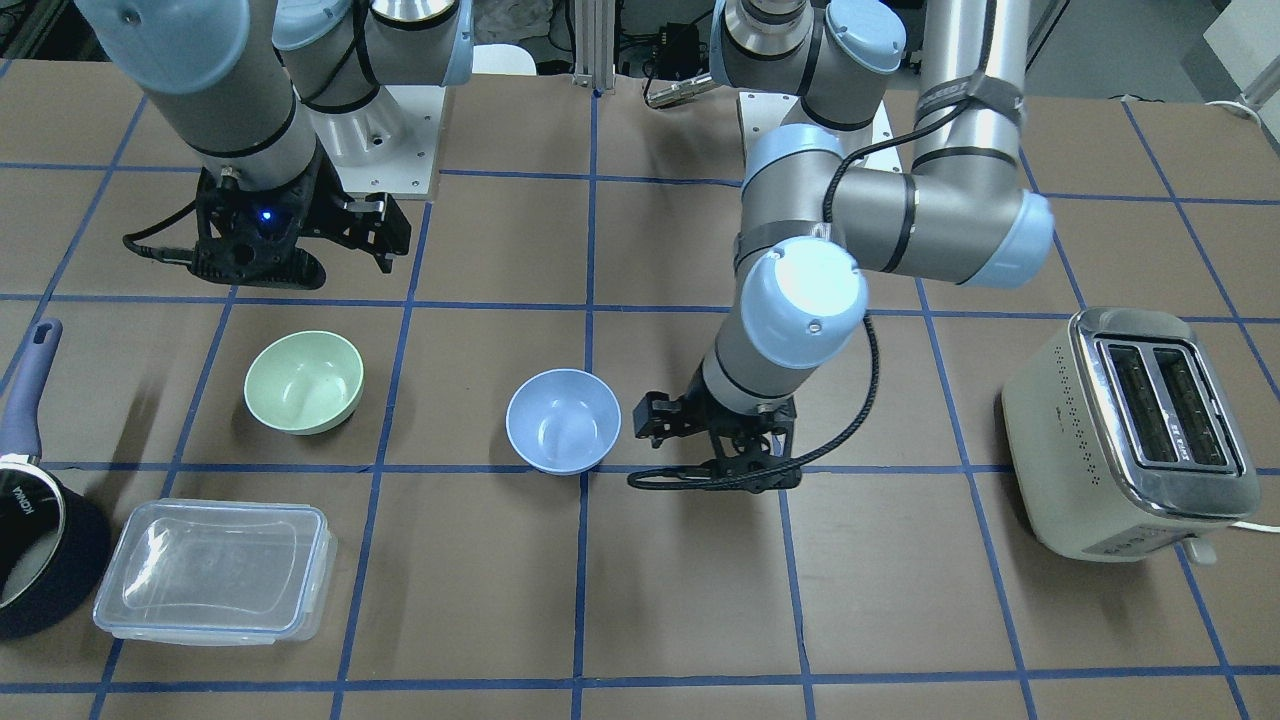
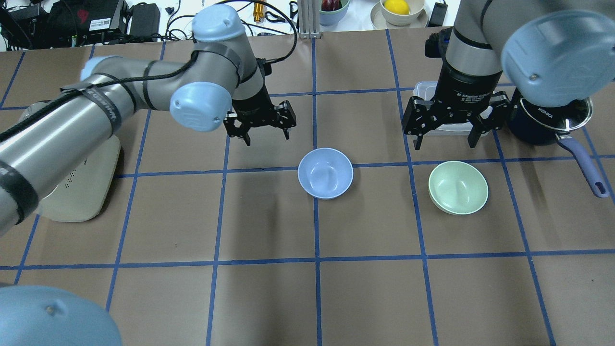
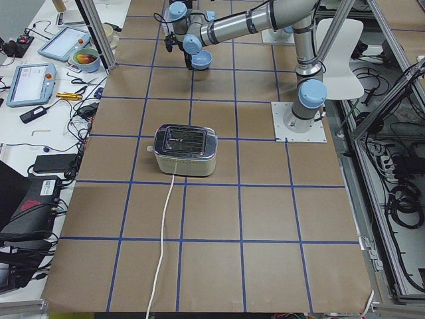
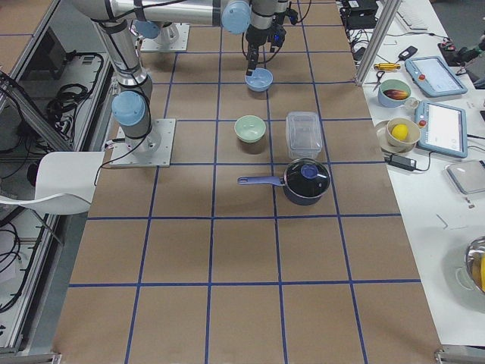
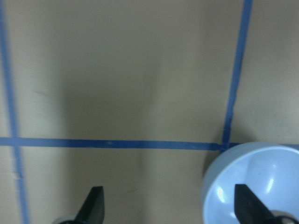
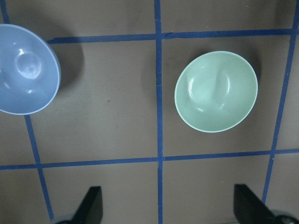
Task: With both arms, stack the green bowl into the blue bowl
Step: 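Release the light blue bowl and raise the left gripper away, then lower the right gripper onto the pale green bowl rim and grasp it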
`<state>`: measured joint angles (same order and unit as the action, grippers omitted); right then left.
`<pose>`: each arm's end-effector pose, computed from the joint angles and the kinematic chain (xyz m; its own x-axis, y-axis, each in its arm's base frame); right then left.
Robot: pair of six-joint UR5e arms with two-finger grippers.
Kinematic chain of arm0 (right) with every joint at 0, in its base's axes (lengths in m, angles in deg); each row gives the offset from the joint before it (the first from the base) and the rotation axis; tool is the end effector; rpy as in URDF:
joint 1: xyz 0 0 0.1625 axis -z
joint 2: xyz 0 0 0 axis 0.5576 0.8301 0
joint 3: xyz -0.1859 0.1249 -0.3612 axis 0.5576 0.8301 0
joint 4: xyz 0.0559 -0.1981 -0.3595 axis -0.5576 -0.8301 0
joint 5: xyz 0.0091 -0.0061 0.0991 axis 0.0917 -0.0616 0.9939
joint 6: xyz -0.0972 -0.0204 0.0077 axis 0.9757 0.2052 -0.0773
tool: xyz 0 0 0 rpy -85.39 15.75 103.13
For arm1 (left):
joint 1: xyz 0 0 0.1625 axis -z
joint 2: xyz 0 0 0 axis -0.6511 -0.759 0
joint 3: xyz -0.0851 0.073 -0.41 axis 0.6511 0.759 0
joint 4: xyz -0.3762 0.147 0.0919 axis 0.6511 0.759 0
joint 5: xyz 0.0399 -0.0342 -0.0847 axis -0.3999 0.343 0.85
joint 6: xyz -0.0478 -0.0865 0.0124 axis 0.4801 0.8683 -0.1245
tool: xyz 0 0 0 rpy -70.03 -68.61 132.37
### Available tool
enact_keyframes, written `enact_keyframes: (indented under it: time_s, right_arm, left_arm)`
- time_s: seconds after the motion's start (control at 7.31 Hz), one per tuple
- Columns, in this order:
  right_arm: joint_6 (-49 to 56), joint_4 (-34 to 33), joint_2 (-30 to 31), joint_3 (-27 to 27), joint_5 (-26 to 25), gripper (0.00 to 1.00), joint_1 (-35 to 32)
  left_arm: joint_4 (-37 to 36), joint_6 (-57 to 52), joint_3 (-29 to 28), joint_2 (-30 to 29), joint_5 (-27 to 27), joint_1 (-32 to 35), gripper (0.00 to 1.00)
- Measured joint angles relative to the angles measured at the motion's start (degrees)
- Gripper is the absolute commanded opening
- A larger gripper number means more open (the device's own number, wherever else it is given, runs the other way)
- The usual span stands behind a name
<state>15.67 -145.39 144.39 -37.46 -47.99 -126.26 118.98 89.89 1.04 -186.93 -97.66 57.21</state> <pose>0.1494 -0.4903 0.4239 -0.9979 0.0304 0.0569 0.0408 0.9804 0.1925 -0.2264 -0.5906 0.3045 -0.9945 -0.0599 0.0858 -0.0505 0.9929 0.1077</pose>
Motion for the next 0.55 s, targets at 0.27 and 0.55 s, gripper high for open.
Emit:
enact_keyframes:
  time_s: [0.27,0.55]
  right_arm:
    - [-0.7,-4.2,-4.8,-1.0,-2.9,1.0,0.0]
    - [-1.1,-12.4,-9.5,-4.7,-6.2,1.0,0.0]
  left_arm:
    - [7.1,-7.5,-3.1,2.7,-4.0,-4.6,1.0]
    - [9.4,-11.8,-4.1,4.5,-5.6,-7.4,1.0]
